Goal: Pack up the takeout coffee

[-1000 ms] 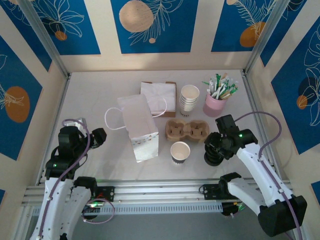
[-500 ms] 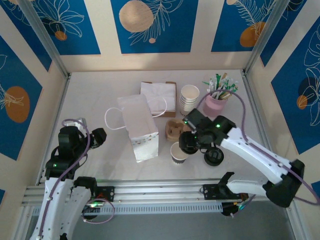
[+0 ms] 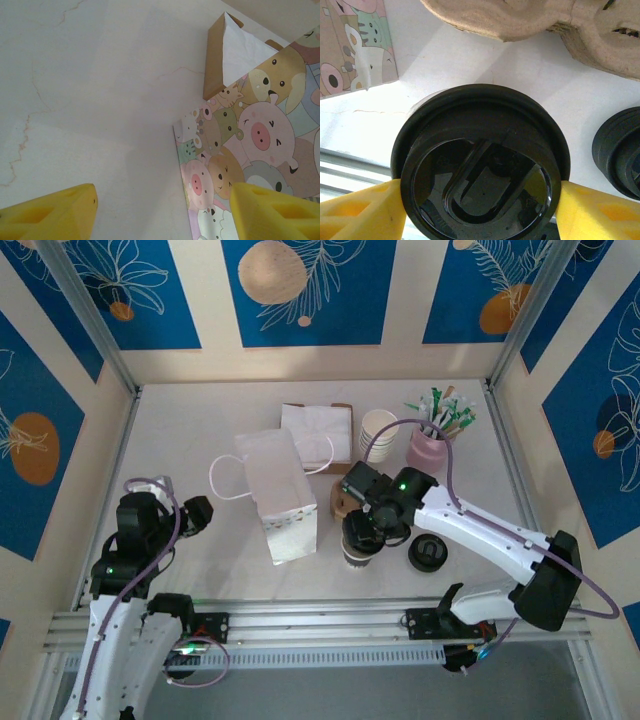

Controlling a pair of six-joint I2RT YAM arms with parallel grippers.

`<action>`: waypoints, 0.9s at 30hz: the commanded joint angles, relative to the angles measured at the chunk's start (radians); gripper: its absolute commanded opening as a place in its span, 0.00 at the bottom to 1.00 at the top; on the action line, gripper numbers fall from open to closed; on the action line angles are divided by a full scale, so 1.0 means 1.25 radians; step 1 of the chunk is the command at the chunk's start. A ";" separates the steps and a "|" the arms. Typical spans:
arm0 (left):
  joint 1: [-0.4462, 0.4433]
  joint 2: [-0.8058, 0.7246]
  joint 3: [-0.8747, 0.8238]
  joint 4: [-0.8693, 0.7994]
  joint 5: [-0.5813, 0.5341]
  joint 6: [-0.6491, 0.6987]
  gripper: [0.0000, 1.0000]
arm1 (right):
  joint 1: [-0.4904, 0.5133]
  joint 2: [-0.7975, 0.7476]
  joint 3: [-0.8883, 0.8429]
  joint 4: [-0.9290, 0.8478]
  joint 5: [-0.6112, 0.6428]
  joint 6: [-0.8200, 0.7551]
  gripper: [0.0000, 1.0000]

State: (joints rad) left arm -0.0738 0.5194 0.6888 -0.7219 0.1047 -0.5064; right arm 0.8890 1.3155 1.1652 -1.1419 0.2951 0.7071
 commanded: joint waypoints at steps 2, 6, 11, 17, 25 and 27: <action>0.012 0.003 -0.004 0.010 0.011 0.009 0.70 | 0.018 0.030 0.019 -0.018 -0.005 -0.012 0.73; 0.014 0.004 -0.004 0.010 0.011 0.009 0.70 | 0.027 0.047 0.023 -0.011 -0.002 -0.011 0.74; 0.014 0.004 -0.004 0.010 0.010 0.009 0.70 | 0.029 0.064 0.023 -0.014 -0.002 -0.009 0.74; 0.014 0.004 -0.004 0.010 0.011 0.009 0.70 | 0.031 0.059 0.026 -0.009 -0.017 -0.001 0.74; 0.014 0.004 -0.004 0.010 0.011 0.009 0.70 | 0.032 0.048 0.027 -0.015 -0.020 0.004 0.74; 0.015 0.004 -0.004 0.010 0.011 0.009 0.70 | 0.031 0.047 0.018 -0.008 -0.019 0.006 0.74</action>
State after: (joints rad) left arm -0.0738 0.5213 0.6888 -0.7219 0.1047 -0.5064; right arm 0.9222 1.3857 1.1782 -1.1412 0.2939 0.7071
